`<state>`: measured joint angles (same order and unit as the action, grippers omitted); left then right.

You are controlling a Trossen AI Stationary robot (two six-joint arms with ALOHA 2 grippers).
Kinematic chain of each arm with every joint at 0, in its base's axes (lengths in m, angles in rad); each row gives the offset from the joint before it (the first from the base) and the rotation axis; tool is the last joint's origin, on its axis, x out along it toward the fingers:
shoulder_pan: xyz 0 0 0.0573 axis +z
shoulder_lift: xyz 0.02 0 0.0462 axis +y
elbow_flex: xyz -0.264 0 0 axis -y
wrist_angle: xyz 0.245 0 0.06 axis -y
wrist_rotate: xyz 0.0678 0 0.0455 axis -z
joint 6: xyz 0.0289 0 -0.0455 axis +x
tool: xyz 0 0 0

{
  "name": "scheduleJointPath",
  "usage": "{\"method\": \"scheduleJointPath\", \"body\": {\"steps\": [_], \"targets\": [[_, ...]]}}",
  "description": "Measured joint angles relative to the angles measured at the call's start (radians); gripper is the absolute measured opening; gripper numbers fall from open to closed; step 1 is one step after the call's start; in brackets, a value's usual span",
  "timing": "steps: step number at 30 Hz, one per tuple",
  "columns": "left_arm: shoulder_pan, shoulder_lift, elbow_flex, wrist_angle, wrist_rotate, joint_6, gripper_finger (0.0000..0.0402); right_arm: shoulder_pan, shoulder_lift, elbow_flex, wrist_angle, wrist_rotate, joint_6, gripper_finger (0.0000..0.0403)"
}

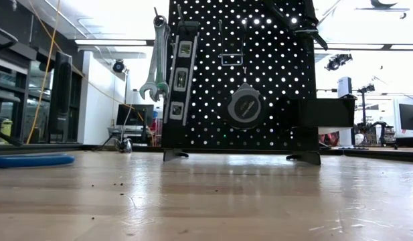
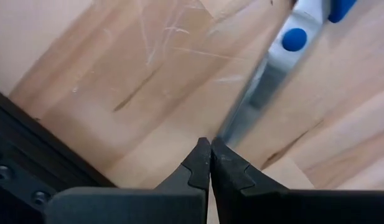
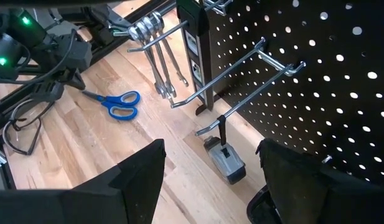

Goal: Hang tools onto peg board
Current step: Hang the blue scissors on the pegboard

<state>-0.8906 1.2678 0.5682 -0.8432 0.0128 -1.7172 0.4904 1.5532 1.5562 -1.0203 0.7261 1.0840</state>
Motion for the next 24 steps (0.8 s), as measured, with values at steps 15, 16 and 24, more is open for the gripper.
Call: {"method": "scheduleJointPath", "body": {"steps": [15,16,24], "targets": [[0.0,0.0,0.0,0.025,-0.02,0.017,0.0,0.0,0.0,0.0,0.0,0.003,-0.003,0.0252],[0.0,0.001,0.0,0.026,-0.023,0.018,0.0,0.0,0.0,0.0,0.0,0.003,-0.004,0.0252],[0.0,0.075,0.004,0.065,-0.014,0.037,0.0,0.0,0.0,0.0,0.0,0.003,-0.008,0.0252]]}}
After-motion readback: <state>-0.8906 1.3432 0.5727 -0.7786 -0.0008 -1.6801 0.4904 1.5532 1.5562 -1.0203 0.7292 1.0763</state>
